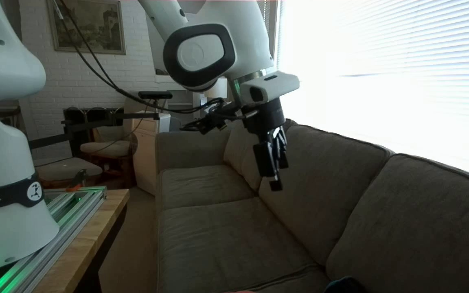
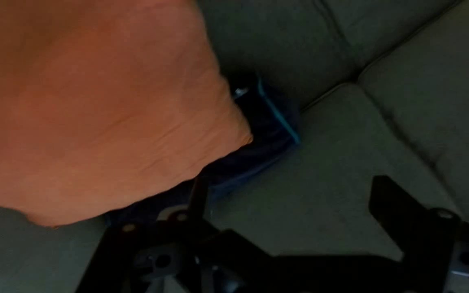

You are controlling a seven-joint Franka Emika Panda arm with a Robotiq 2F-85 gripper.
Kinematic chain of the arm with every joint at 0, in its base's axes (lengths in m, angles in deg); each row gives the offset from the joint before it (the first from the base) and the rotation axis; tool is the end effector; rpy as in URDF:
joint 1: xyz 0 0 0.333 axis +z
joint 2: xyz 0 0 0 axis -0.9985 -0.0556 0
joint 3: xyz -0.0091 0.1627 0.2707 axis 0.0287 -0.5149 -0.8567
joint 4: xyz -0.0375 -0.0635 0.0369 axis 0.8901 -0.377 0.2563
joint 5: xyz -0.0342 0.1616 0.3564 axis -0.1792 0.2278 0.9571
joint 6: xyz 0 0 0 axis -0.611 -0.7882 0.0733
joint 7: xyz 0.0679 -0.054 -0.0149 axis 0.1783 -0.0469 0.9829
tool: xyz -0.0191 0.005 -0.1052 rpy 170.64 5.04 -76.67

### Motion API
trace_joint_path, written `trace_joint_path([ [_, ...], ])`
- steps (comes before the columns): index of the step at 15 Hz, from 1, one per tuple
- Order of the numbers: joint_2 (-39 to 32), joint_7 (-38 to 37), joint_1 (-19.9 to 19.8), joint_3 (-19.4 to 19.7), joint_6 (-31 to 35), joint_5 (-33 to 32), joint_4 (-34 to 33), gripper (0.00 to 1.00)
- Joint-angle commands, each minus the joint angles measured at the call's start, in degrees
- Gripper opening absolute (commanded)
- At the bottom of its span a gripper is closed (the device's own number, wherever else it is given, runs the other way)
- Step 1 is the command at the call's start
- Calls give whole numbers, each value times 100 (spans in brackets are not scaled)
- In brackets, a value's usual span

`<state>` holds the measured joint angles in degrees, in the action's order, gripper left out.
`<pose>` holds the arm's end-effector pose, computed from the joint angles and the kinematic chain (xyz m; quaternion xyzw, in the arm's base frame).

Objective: Put the remotes on the sofa then move the pillows to the right

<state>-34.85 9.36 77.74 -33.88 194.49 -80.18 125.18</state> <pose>0.4917 -0.0391 0.2877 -0.9499 0.2602 -0.1707 0.0273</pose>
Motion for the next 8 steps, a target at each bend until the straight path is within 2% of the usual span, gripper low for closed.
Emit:
trace_joint_path([
  [1, 540, 1492, -128, -793, -1219, 1510, -26, 100],
  [2, 654, 1881, 286, -318, -1688, 1585, -103, 100],
  [3, 806, 1935, 301, -202, -2137, 1226, -141, 100],
  [5, 896, 1962, 332, 34, -2513, 425, -262, 100],
  [8, 960, 2361, 364, 236, -2558, -266, -367, 100],
])
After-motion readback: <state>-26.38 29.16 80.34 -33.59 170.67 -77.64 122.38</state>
